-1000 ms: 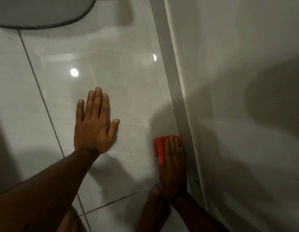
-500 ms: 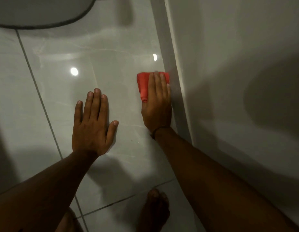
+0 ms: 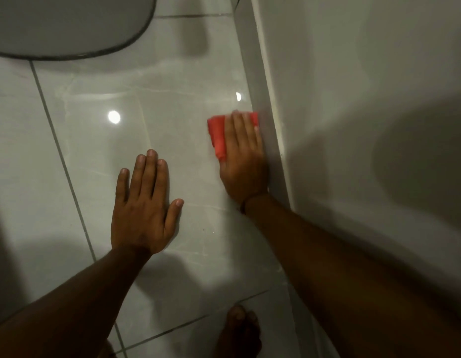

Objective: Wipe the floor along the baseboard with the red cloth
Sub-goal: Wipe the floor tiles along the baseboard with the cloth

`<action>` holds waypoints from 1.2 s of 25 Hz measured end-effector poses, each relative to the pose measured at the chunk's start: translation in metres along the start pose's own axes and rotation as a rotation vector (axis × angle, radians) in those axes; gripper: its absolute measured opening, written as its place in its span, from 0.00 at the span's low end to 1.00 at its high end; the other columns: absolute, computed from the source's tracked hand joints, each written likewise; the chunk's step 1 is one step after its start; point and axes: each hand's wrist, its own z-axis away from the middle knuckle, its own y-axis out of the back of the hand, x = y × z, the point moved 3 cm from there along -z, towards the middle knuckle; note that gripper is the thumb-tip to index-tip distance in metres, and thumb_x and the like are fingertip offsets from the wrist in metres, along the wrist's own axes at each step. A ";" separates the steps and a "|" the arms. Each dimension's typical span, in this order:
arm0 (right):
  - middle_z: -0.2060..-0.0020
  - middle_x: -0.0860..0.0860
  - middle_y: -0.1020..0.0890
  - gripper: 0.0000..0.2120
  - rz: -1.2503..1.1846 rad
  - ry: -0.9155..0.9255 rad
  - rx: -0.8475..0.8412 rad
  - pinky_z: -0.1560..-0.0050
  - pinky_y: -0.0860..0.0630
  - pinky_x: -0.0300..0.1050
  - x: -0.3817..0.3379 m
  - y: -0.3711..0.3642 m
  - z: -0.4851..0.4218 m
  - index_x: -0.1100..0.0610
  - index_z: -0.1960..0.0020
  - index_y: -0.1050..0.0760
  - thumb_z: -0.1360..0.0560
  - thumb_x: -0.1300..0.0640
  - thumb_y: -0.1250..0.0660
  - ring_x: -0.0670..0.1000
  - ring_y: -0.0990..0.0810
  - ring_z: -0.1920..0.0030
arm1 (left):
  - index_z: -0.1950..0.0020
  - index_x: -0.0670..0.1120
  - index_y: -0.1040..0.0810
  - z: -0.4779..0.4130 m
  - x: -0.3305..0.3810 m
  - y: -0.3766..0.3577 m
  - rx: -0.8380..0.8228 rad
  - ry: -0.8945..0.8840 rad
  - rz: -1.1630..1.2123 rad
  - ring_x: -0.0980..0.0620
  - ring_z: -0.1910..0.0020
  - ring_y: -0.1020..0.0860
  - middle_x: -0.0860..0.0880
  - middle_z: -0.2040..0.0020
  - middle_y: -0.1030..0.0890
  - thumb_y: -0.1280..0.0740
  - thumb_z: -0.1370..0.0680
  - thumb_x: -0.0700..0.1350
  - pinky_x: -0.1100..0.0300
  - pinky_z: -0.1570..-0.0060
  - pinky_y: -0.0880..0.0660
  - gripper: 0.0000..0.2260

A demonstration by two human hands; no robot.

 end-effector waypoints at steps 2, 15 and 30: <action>0.19 0.61 0.37 0.31 -0.007 -0.027 0.033 0.17 0.46 0.60 0.001 0.002 -0.031 0.62 0.18 0.42 0.17 0.48 0.48 0.62 0.42 0.18 | 0.11 0.40 0.50 -0.001 0.000 0.000 0.005 0.000 -0.006 0.41 0.09 0.54 0.39 0.09 0.50 0.47 0.16 0.61 0.39 0.12 0.54 0.39; 0.20 0.60 0.35 0.28 -0.077 -0.105 0.060 0.20 0.40 0.61 -0.002 -0.002 0.013 0.62 0.19 0.39 0.15 0.50 0.48 0.61 0.39 0.19 | 0.10 0.42 0.52 0.000 -0.001 -0.002 -0.005 -0.003 -0.013 0.42 0.09 0.54 0.40 0.09 0.52 0.48 0.15 0.62 0.41 0.11 0.56 0.38; 0.21 0.60 0.35 0.29 -0.072 -0.247 -0.080 0.24 0.39 0.59 0.016 -0.014 0.207 0.64 0.22 0.34 0.19 0.52 0.45 0.64 0.33 0.22 | 0.11 0.40 0.51 -0.001 0.001 0.001 -0.007 -0.009 0.014 0.42 0.09 0.54 0.39 0.09 0.51 0.49 0.15 0.60 0.39 0.12 0.53 0.38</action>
